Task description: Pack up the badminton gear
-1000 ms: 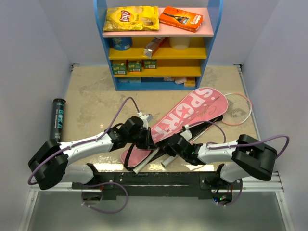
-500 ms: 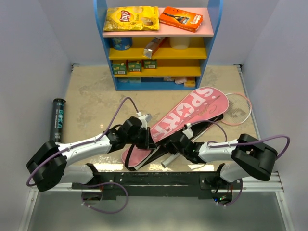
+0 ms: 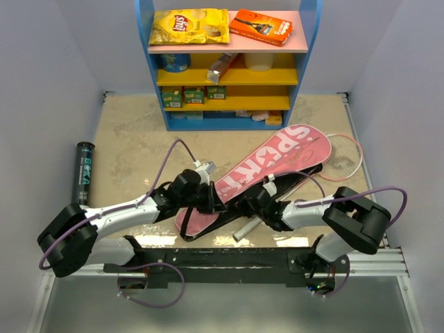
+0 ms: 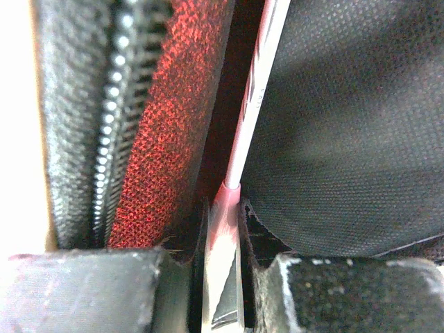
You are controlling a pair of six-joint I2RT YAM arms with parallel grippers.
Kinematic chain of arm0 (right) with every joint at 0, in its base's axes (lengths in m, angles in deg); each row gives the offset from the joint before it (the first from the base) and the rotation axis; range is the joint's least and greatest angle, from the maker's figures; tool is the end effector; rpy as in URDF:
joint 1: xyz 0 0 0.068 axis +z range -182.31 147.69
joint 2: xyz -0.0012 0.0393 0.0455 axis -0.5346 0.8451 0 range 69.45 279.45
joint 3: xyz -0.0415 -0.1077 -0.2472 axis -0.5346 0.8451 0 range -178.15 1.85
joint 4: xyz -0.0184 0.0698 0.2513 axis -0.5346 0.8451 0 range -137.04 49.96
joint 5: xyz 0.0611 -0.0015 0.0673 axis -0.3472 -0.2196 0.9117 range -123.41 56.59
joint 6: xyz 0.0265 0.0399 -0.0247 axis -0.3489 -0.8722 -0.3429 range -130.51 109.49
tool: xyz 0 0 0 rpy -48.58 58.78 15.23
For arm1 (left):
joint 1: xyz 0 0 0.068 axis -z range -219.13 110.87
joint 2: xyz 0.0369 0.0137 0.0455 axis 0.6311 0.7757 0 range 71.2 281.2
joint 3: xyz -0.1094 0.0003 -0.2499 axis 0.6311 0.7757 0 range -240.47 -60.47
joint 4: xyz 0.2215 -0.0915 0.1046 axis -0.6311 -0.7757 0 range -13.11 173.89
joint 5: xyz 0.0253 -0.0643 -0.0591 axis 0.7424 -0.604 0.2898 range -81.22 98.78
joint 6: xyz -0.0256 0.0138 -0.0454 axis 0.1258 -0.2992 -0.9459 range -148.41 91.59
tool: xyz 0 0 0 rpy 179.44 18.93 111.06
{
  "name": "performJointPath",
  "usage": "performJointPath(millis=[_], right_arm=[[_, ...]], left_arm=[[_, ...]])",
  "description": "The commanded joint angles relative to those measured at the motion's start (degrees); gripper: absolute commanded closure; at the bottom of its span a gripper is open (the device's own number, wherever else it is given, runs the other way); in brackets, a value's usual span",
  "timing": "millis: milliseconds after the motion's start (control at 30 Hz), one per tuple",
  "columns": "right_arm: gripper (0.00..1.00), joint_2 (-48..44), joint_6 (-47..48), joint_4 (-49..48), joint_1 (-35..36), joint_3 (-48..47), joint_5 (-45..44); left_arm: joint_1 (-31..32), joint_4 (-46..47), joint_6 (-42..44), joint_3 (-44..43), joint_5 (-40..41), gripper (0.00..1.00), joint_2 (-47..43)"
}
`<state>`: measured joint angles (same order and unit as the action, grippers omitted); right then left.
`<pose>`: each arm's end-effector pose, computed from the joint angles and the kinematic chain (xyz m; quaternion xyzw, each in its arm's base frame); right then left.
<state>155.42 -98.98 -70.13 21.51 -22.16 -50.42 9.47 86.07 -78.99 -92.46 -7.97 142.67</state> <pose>0.1582 0.1985 0.1210 0.3266 0.8327 0.3607 0.2642 0.1572 -0.1938 0.1888 0.0494 0.8875 -0.4191 0.1853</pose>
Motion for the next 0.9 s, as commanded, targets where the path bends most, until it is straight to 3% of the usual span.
performJointPath(millis=[0, 167, 433, 667, 867], right_arm=[[1.0, 0.7, 2.6, -2.4, -3.7, -3.7, -15.0], [1.0, 0.0, 4.3, -3.9, -3.7, -4.7, -14.7], [1.0, -10.3, 8.7, -3.5, -3.7, -0.1, -13.0], [1.0, -4.2, 8.6, -15.3, -3.6, 4.8, -10.9], [1.0, 1.0, 9.6, -17.7, -3.7, 5.0, -9.1]], left_arm=[[1.3, 3.1, -5.9, 2.4, -13.6, 1.0, -1.4], [1.2, 6.6, -7.9, 2.6, -15.5, 1.0, -0.5], [0.8, 3.5, -5.1, -0.1, -14.9, 1.0, 1.7], [-0.5, 3.1, -3.2, 0.0, -15.5, 1.0, 4.7], [-2.6, 5.4, -1.1, 2.2, -17.2, 1.0, 7.7]])
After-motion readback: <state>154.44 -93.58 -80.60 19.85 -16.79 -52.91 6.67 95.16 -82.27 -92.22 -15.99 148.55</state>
